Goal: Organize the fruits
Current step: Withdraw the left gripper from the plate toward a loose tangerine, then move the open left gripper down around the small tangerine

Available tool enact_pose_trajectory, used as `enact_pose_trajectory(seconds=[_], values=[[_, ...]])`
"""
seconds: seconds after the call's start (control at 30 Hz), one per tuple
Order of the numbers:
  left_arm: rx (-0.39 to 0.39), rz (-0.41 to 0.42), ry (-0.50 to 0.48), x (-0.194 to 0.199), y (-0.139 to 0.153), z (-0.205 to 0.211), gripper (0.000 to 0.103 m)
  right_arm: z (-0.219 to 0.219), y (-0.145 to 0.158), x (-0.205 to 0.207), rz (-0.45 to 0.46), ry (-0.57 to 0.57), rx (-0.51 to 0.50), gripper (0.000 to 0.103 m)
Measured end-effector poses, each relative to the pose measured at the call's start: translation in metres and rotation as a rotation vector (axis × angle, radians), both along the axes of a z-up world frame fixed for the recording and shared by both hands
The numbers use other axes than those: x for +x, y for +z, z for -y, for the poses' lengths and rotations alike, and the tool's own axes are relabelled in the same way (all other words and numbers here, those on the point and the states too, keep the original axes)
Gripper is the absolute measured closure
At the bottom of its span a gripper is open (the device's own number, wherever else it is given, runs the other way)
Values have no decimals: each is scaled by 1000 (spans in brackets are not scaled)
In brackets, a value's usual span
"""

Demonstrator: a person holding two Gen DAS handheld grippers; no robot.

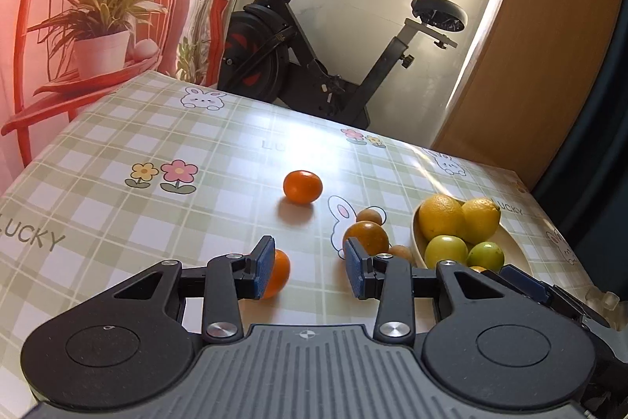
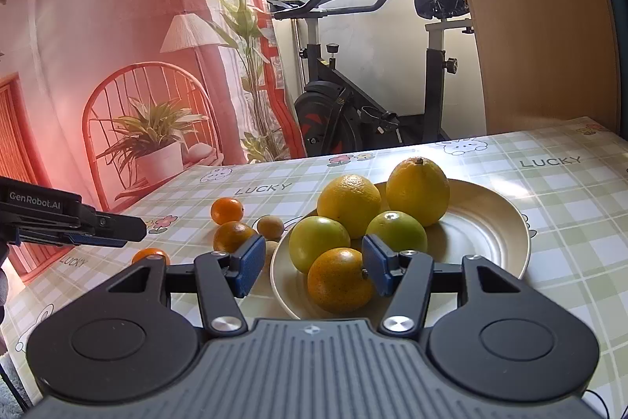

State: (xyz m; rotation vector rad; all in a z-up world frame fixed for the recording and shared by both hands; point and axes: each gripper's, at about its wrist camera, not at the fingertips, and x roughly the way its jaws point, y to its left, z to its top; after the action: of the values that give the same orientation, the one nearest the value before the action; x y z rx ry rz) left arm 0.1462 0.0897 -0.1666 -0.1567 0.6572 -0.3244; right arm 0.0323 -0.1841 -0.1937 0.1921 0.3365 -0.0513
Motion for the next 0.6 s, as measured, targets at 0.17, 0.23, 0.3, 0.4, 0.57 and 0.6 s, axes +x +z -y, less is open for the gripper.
enact_pose_trajectory(seconds=[0.17, 0.23, 0.3, 0.4, 0.57, 0.6], values=[[3, 22, 35, 7, 12, -20, 62, -6, 0, 1, -1, 14, -20, 45], [3, 27, 34, 11, 14, -25, 62, -8, 1, 2, -4, 25, -24, 45], [4, 28, 24, 16, 16, -27, 62, -10, 1, 3, -8, 35, -31, 45], [20, 23, 4, 22, 19, -29, 62, -16, 4, 7, -17, 55, -55, 45], [-1, 2, -18, 32, 17, -35, 54, -27, 13, 20, -39, 115, -69, 45], [-7, -3, -19, 34, 14, -36, 52, -30, 14, 23, -45, 132, -76, 45]])
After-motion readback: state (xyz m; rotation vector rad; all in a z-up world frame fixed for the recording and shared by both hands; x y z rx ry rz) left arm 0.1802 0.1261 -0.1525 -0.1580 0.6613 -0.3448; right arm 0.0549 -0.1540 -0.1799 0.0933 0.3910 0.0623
